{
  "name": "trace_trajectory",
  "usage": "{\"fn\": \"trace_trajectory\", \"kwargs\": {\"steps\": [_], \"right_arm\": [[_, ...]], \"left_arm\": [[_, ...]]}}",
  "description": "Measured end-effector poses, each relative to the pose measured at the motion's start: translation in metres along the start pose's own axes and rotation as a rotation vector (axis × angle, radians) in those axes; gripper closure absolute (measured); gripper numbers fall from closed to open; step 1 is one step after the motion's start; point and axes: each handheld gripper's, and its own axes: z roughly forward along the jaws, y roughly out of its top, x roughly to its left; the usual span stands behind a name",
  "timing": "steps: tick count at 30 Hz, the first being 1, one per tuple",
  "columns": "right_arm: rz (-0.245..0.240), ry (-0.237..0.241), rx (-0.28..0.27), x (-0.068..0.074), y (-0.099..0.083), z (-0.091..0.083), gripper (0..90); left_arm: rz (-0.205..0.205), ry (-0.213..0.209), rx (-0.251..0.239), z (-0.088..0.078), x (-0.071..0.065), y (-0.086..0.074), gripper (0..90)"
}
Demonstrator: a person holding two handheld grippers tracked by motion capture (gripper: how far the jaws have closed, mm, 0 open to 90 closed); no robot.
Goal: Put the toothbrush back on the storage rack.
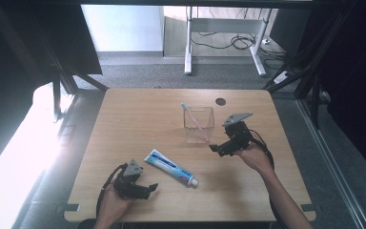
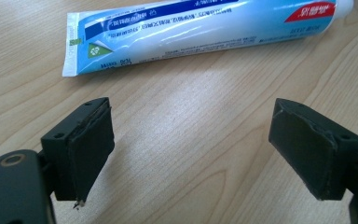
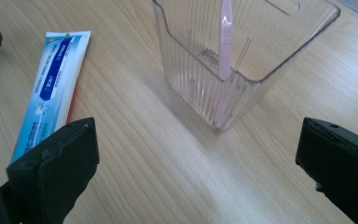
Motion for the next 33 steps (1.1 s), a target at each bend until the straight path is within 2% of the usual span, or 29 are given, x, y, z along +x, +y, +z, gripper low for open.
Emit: {"fn": "trace_trajectory", "kwargs": {"steps": [13,25,33], "right_arm": [[0.012,-0.025,-0.007,-0.001,-0.032,-0.010,0.0],[0.014,-0.049,-0.018,0.008,-0.055,-0.024,0.0],[0.028,-0.060,-0.028,0.015,-0.073,-0.033,0.0]], "left_arm": [[0.001,-0.007,0.003,0.001,-0.001,0.001,14.0],[-0.026,-0.011,-0.015,0.000,0.000,0.001,13.6],[-0.025,-0.016,-0.016,-0.001,0.001,0.001,13.6]]}}
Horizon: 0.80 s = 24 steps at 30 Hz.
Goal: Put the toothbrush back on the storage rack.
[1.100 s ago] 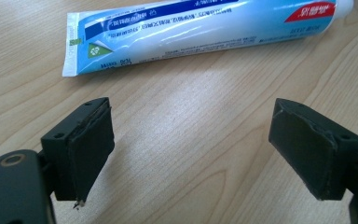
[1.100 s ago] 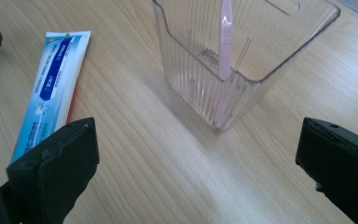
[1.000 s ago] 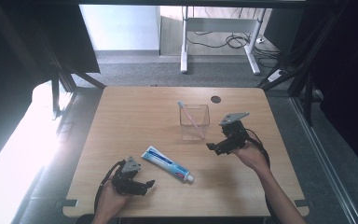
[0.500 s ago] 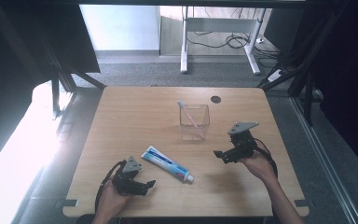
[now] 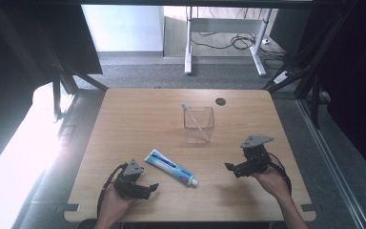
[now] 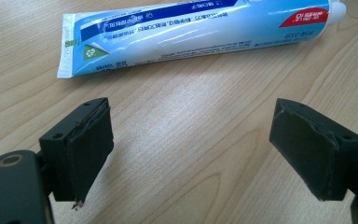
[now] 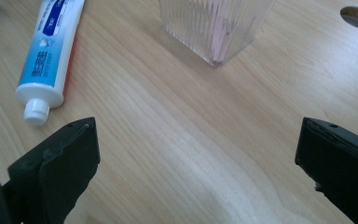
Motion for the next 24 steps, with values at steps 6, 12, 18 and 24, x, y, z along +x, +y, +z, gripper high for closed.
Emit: {"fn": "trace_trajectory", "kwargs": {"steps": [6,12,18,24], "right_arm": [[0.024,-0.025,-0.010,0.001,-0.015,-0.006,0.5],[0.046,-0.052,-0.016,0.002,-0.032,-0.009,0.8],[0.060,-0.074,-0.020,0.006,-0.044,-0.010,1.3],[0.080,-0.088,-0.060,0.010,-0.060,-0.007,2.2]], "left_arm": [[-0.003,0.004,-0.003,0.000,0.000,0.000,13.5],[-0.020,0.010,-0.018,-0.002,0.001,0.000,13.6],[-0.015,0.005,-0.011,-0.001,0.000,0.001,13.7],[-0.028,0.004,-0.015,-0.001,-0.001,0.001,13.9]]}}
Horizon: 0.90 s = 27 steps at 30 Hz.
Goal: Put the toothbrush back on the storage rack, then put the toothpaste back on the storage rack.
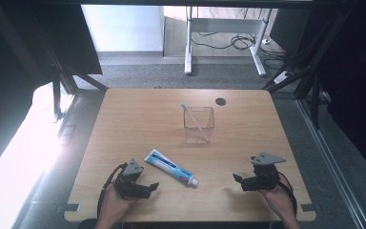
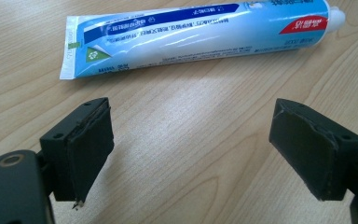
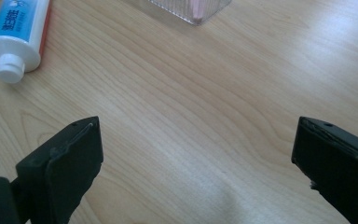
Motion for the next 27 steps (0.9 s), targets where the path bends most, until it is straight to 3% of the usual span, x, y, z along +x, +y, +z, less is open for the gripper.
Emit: {"fn": "trace_trajectory", "kwargs": {"steps": [6,17,27], "right_arm": [[0.018,0.005,0.003,0.000,-0.013,0.002,2.2],[0.019,0.009,0.006,-0.001,-0.020,0.002,2.3],[0.015,0.000,0.022,-0.002,-0.023,0.003,2.9]], "left_arm": [[0.004,0.004,0.008,0.000,0.000,0.000,14.2],[0.009,0.010,0.006,0.001,-0.001,0.002,16.1],[0.024,-0.008,0.002,0.001,-0.004,0.008,27.2]]}}
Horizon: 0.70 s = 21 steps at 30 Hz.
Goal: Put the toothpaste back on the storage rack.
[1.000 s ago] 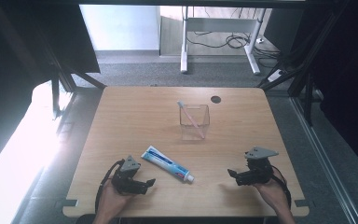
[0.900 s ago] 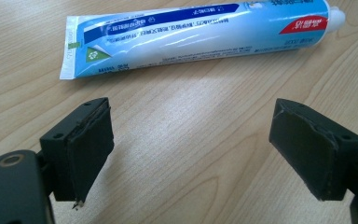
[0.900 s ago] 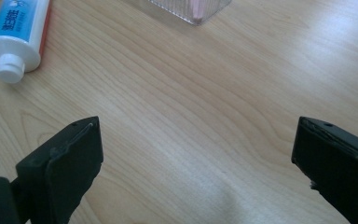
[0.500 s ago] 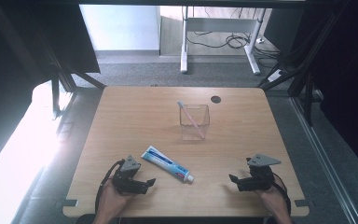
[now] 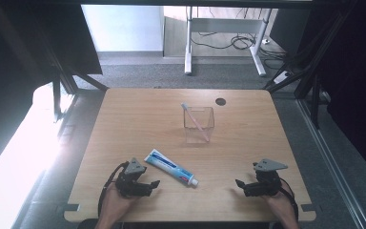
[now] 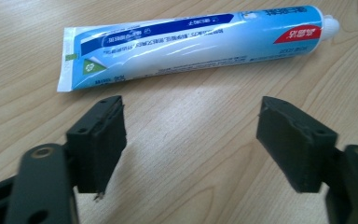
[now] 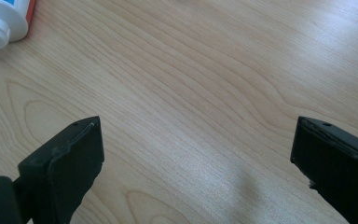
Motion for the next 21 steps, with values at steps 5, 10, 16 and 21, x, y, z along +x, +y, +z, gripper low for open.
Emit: {"fn": "trace_trajectory", "kwargs": {"steps": [5,10,16,21], "right_arm": [[-0.006,-0.008,-0.001,-0.001,-0.001,-0.001,3.2],[-0.005,-0.012,-0.002,-0.003,-0.001,-0.002,3.6],[-0.005,-0.010,-0.001,-0.003,-0.001,-0.001,3.9],[-0.007,-0.007,0.000,-0.003,-0.001,0.000,4.1]], "left_arm": [[0.000,-0.023,-0.002,0.001,-0.004,0.005,37.1],[-0.006,-0.056,-0.002,0.002,-0.006,0.012,52.1],[0.019,-0.072,0.018,0.005,-0.010,0.019,73.3],[0.052,-0.076,0.030,0.007,-0.013,0.026,89.3]]}}
